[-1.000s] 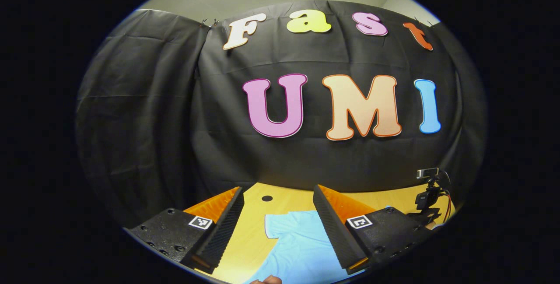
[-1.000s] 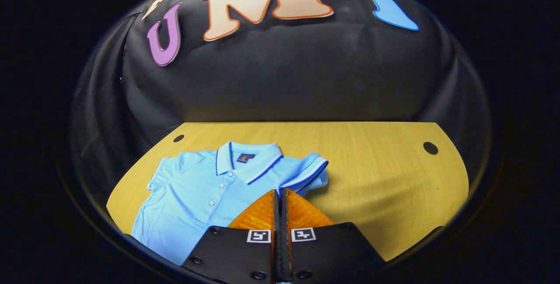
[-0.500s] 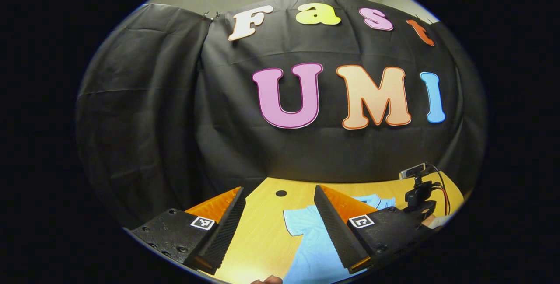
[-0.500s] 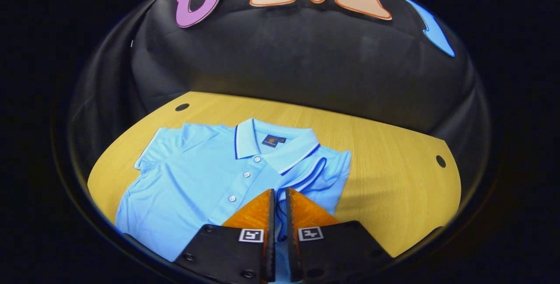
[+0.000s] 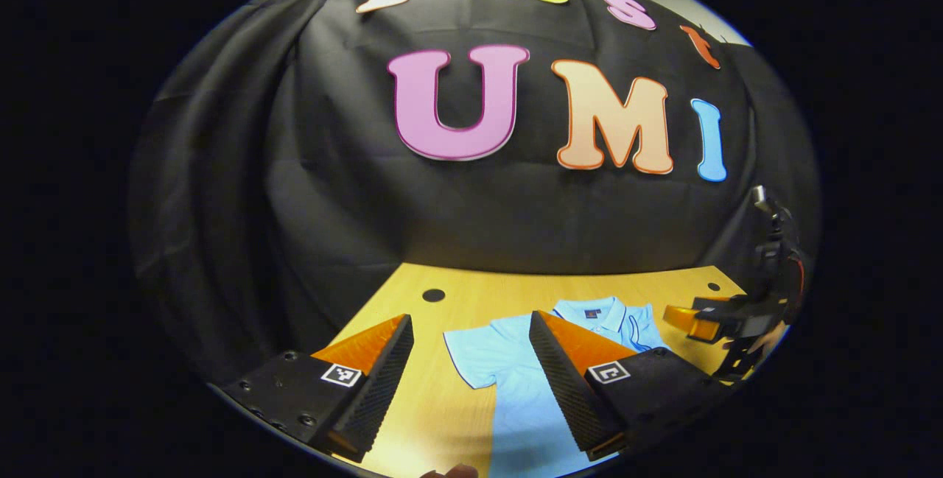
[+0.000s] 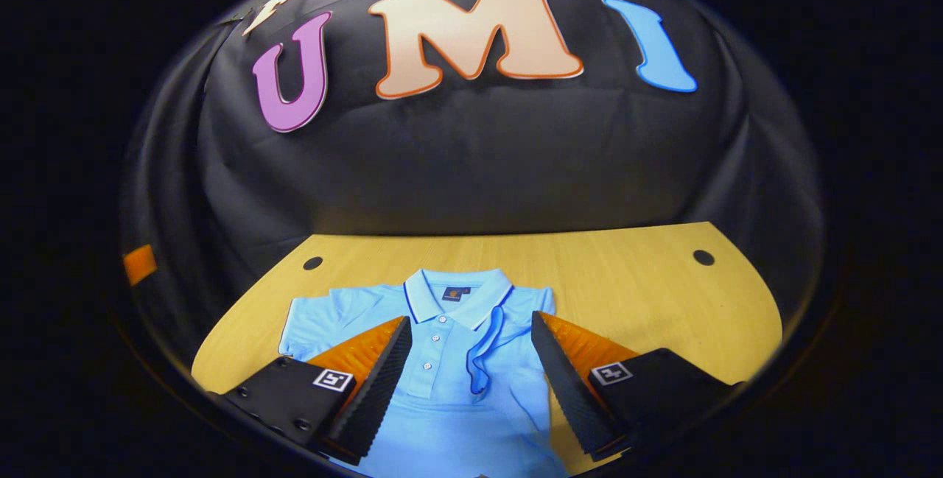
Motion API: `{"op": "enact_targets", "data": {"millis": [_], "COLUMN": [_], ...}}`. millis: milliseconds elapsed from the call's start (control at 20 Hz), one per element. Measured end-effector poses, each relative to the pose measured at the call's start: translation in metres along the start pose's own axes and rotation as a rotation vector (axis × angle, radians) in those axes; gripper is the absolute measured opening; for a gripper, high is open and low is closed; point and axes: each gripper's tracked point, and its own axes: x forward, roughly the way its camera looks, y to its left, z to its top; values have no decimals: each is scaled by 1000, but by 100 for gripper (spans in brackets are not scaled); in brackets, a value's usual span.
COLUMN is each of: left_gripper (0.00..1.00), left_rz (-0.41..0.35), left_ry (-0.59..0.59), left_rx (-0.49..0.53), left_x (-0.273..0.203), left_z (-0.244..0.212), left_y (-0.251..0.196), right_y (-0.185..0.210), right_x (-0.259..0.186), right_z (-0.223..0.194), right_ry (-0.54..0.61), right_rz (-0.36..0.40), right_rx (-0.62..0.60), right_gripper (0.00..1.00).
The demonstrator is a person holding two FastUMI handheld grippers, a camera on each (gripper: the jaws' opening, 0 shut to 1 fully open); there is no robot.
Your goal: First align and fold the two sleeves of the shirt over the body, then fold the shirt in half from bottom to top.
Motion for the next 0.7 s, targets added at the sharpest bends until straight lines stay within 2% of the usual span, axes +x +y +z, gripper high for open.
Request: {"op": "enact_targets", "data": {"millis": [300,350,500,700], "left_gripper": [95,95,95,96], "left_rz": [-65,-59,-34,1], "left_ry": [130,156,231,320], "left_rx": [-37,-42,-45,-35], "left_x": [71,82,114,143], "left_z": [-47,-57,-90,-127], "left_y": [-3,-1,5,4], "right_y": [-51,-59,-80,-96], "right_x": [-59,-69,-96,-125], "right_z": [-7,-13,-29,-46], "right_ry": [5,12,39,80], "right_rz": [-164,-196,-288,-360], "right_rx": [49,60,79,78], "right_gripper": [99,96,99,99]}}
